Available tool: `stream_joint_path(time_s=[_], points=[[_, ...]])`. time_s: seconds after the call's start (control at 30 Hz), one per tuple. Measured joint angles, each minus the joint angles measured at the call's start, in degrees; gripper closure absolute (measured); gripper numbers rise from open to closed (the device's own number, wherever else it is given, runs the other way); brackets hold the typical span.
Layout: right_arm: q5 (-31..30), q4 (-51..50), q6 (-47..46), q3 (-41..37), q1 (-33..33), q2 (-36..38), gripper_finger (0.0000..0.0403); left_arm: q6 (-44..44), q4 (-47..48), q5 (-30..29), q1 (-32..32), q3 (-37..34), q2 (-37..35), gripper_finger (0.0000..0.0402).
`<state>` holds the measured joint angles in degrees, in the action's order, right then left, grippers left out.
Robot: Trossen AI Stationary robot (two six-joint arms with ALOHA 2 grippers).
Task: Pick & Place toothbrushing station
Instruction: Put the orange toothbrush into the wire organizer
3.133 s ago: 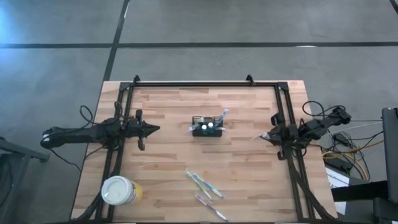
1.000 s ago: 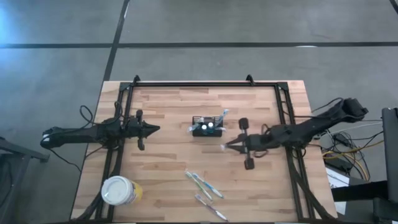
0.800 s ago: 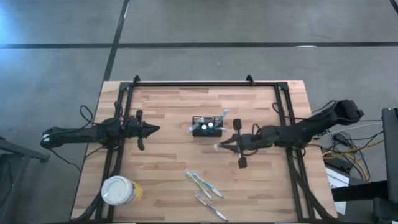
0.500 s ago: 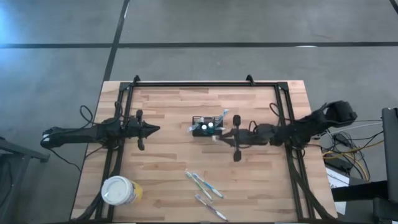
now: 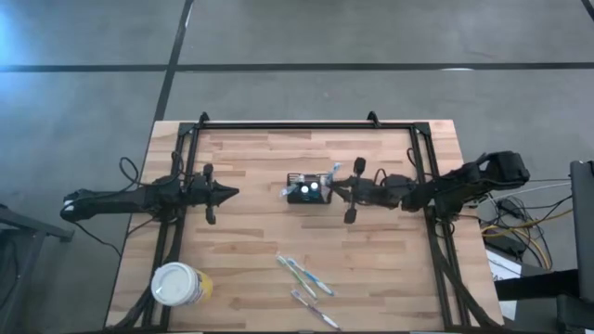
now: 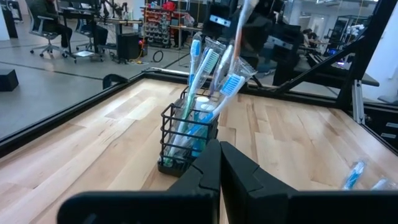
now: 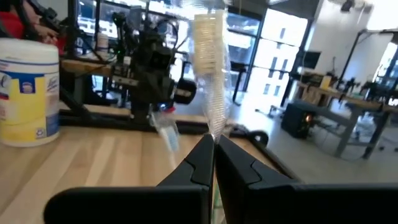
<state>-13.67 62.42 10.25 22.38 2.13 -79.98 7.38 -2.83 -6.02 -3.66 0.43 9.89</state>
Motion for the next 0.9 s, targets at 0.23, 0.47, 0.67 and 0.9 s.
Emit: stream_joint_path(time_s=[0.23, 0.47, 0.67, 0.9], points=[[-0.27, -0.07, 1.56, -0.03, -1.38, 0.80, 0.0394, 0.04, 0.83, 0.04, 0.00, -0.04, 0.00, 0.0399], [-3.82, -0.51, 2.72, -0.43, -2.62, -1.28, 0.0394, 0.09, 1.00, 0.11, 0.00, -0.04, 0.00, 0.0399], [-5.01, 2.35, 5.90, -0.45, -2.67, -1.27, 0.0394, 0.09, 1.11, 0.11, 0.00, -0.07, 0.00, 0.0399], [-5.94, 3.09, 8.49, -0.28, -2.67, -0.48, 0.0394, 0.11, 1.33, 0.11, 0.00, -0.07, 0.06, 0.0399]])
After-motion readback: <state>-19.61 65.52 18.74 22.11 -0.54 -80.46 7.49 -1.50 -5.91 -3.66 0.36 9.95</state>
